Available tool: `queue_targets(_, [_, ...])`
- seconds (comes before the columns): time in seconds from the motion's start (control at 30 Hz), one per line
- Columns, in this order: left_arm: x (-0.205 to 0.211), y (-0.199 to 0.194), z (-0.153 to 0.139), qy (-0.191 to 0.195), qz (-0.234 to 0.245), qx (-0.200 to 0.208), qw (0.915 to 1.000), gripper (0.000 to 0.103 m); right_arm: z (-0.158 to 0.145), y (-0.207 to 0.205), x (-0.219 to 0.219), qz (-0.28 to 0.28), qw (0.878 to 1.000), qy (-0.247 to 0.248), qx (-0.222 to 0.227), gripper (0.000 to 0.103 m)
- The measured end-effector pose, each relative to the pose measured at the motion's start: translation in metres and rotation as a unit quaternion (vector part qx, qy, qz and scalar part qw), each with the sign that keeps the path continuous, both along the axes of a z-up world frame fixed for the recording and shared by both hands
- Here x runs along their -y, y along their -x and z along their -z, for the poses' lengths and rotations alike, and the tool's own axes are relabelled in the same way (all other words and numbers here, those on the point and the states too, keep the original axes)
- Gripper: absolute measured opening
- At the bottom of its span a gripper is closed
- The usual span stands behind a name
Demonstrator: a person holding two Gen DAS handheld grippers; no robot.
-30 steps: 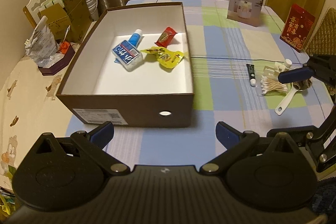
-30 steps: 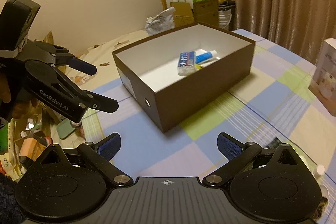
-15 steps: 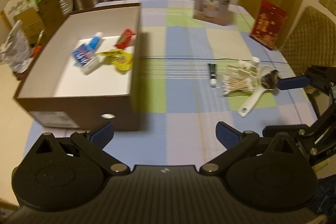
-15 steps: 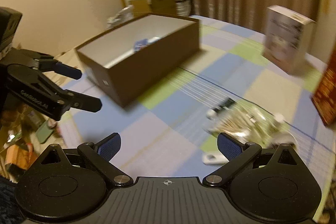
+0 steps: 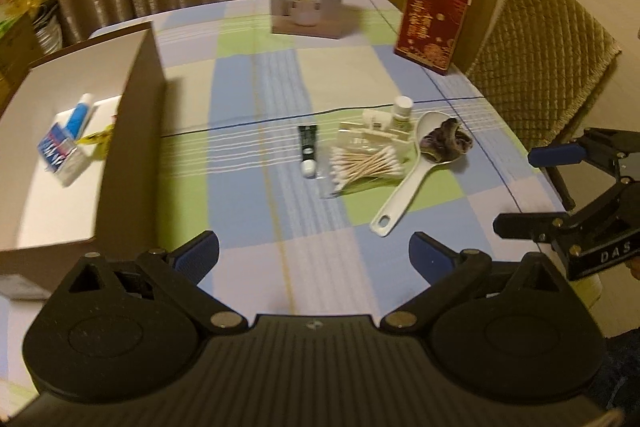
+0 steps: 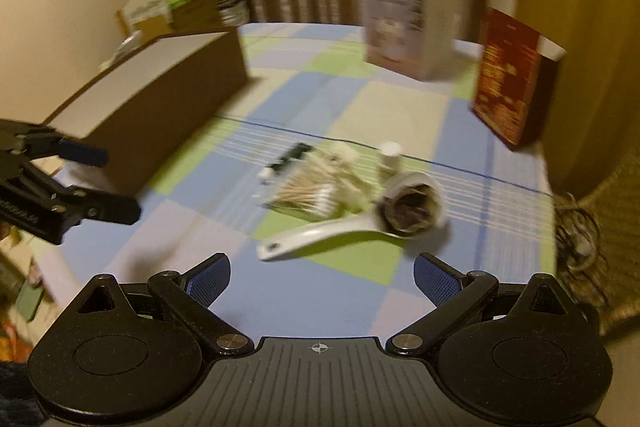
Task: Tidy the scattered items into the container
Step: 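Grasp the dark scrunchie on the spoon with the right tool while the left tool approaches the cotton swab bag, then grasp the cotton swab bag with the left tool while the right tool lifts the scrunchie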
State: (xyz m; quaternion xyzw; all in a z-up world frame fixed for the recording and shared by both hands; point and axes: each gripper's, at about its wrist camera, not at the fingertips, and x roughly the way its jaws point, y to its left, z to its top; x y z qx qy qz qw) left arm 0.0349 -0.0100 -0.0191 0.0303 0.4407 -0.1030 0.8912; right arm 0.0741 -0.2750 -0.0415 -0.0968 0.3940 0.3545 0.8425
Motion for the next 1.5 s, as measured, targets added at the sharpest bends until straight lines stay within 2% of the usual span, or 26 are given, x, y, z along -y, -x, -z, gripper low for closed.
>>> queue_targets(0.2, [0.011,-0.020,0.012,-0.002,0.019,-0.010,0.9998,0.094,0.008,-0.020,0.014,0.035,0.999,0.000,0.016,0.102])
queue_targets(0.37, [0.014,-0.043,0.018,-0.005,0.019,-0.014,0.9997,0.094,0.015,-0.033,0.014,0.029,0.999,0.004,0.027,0.102])
queue_targets(0.47, [0.016,-0.055,0.023,-0.006,0.024,-0.021,0.9995,0.093,0.020,-0.041,0.010,0.019,0.999,0.011,0.035,0.074])
queue_targets(0.53, [0.017,-0.063,0.026,-0.009,0.027,-0.028,0.9992,0.093,0.025,-0.050,0.007,0.022,0.999,0.017,0.029,0.074])
queue_targets(0.7, [0.019,-0.080,0.036,-0.014,0.033,-0.041,0.9985,0.093,0.031,-0.063,-0.003,0.008,0.998,0.031,0.049,0.073])
queue_targets(0.73, [0.019,-0.083,0.037,-0.014,0.033,-0.042,0.9985,0.092,0.033,-0.065,-0.006,0.005,0.998,0.036,0.052,0.072])
queue_targets(0.8, [0.018,-0.090,0.041,-0.016,0.033,-0.046,0.9983,0.092,0.038,-0.071,-0.010,-0.003,0.998,0.044,0.052,0.062])
queue_targets(1.0, [0.018,-0.110,0.053,-0.015,0.037,-0.059,0.9975,0.086,0.051,-0.082,-0.023,-0.024,0.996,0.067,0.060,0.062])
queue_targets(1.03, [0.018,-0.113,0.055,-0.015,0.040,-0.060,0.9973,0.085,0.053,-0.083,-0.025,-0.027,0.995,0.074,0.061,0.059])
queue_targets(1.07, [0.019,-0.115,0.057,-0.016,0.045,-0.060,0.9970,0.084,0.056,-0.084,-0.027,-0.033,0.994,0.083,0.061,0.039])
queue_targets(1.1, [0.020,-0.117,0.058,-0.016,0.052,-0.060,0.9967,0.082,0.058,-0.085,-0.029,-0.039,0.993,0.092,0.060,0.031])
queue_targets(1.13, [0.022,-0.119,0.060,-0.017,0.062,-0.060,0.9961,0.080,0.060,-0.085,-0.028,-0.041,0.992,0.098,0.062,0.030])
queue_targets(1.2, [0.025,-0.121,0.063,-0.022,0.083,-0.059,0.9946,0.078,0.060,-0.084,-0.026,-0.043,0.992,0.100,0.068,0.020])
queue_targets(1.3, [0.034,-0.124,0.069,-0.034,0.129,-0.050,0.9898,0.071,0.056,-0.087,-0.018,-0.031,0.994,0.087,0.059,0.019])
queue_targets(1.4, [0.045,-0.124,0.073,-0.054,0.186,-0.036,0.9804,0.068,0.048,-0.089,-0.012,-0.020,0.996,0.073,0.056,0.018])
queue_targets(1.47, [0.053,-0.124,0.076,-0.073,0.223,-0.026,0.9717,0.059,0.042,-0.089,-0.006,-0.011,0.997,0.063,0.049,0.018])
queue_targets(1.5, [0.056,-0.125,0.078,-0.079,0.235,-0.025,0.9685,0.050,0.039,-0.090,-0.003,-0.006,0.997,0.057,0.044,0.018])
